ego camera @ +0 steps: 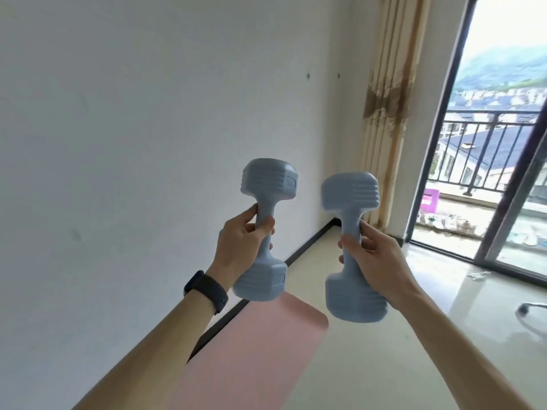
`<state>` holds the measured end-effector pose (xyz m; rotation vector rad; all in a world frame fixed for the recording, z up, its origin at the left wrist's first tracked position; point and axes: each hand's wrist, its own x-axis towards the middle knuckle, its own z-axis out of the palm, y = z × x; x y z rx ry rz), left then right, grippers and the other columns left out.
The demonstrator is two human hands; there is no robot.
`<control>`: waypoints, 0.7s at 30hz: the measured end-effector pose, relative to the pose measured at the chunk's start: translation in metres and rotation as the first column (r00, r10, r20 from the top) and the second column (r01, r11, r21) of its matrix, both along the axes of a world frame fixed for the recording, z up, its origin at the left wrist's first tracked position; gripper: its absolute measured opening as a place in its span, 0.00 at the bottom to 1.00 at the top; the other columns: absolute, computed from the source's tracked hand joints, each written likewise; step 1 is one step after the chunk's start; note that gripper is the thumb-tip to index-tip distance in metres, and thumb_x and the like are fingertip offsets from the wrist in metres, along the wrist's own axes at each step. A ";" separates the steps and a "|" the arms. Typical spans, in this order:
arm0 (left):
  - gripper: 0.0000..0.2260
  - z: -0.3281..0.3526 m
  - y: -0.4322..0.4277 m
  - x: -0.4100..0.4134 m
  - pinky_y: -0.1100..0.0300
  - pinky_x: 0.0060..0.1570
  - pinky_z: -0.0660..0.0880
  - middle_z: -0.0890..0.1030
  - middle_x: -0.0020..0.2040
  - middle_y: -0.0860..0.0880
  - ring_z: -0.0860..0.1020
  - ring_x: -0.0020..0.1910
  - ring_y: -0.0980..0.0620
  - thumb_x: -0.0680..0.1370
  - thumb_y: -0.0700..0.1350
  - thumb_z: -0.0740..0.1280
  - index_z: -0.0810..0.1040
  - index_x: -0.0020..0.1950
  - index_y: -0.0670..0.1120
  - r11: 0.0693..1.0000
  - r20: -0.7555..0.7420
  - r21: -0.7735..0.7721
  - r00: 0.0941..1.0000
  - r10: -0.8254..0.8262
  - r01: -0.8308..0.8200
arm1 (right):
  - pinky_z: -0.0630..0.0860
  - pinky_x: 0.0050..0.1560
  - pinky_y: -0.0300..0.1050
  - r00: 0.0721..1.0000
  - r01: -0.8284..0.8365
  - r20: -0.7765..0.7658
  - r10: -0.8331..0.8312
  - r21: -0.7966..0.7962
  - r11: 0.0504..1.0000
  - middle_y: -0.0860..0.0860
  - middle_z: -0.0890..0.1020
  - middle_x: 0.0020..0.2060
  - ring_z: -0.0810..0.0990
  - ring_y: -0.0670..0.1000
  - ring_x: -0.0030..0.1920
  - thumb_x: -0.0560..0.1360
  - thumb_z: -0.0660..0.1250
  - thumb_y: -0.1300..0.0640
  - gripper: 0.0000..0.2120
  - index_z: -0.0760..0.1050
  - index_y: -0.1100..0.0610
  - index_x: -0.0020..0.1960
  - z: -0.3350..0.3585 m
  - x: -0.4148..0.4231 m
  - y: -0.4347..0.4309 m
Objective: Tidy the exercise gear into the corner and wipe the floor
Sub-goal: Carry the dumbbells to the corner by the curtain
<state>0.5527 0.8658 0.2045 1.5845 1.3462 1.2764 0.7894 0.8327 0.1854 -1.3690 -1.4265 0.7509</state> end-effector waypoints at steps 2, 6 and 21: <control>0.06 0.018 0.027 0.036 0.42 0.52 0.80 0.85 0.41 0.50 0.84 0.40 0.46 0.80 0.49 0.67 0.81 0.54 0.59 0.998 0.011 0.052 0.999 -0.034 0.033 | 0.81 0.48 0.55 0.999 0.041 0.017 -0.042 0.074 0.996 0.52 0.85 0.37 0.84 0.53 0.39 0.79 0.66 0.53 0.04 0.79 0.51 0.51 0.021 0.033 0.021; 0.09 0.038 0.073 0.096 0.43 0.54 0.80 0.86 0.42 0.51 0.84 0.41 0.45 0.81 0.48 0.67 0.80 0.57 0.62 0.990 0.044 0.115 0.995 -0.093 0.087 | 0.81 0.45 0.52 0.995 0.091 0.030 -0.098 0.181 0.979 0.53 0.85 0.37 0.83 0.55 0.39 0.80 0.66 0.52 0.11 0.75 0.34 0.50 0.048 0.090 0.057; 0.07 0.063 0.368 0.250 0.42 0.48 0.82 0.85 0.43 0.43 0.83 0.37 0.42 0.80 0.46 0.69 0.82 0.57 0.49 0.954 0.254 0.161 0.924 -0.287 0.252 | 0.82 0.47 0.58 0.955 0.270 0.034 -0.295 0.312 0.911 0.50 0.86 0.36 0.85 0.53 0.39 0.79 0.68 0.53 0.12 0.76 0.34 0.53 0.075 0.253 0.301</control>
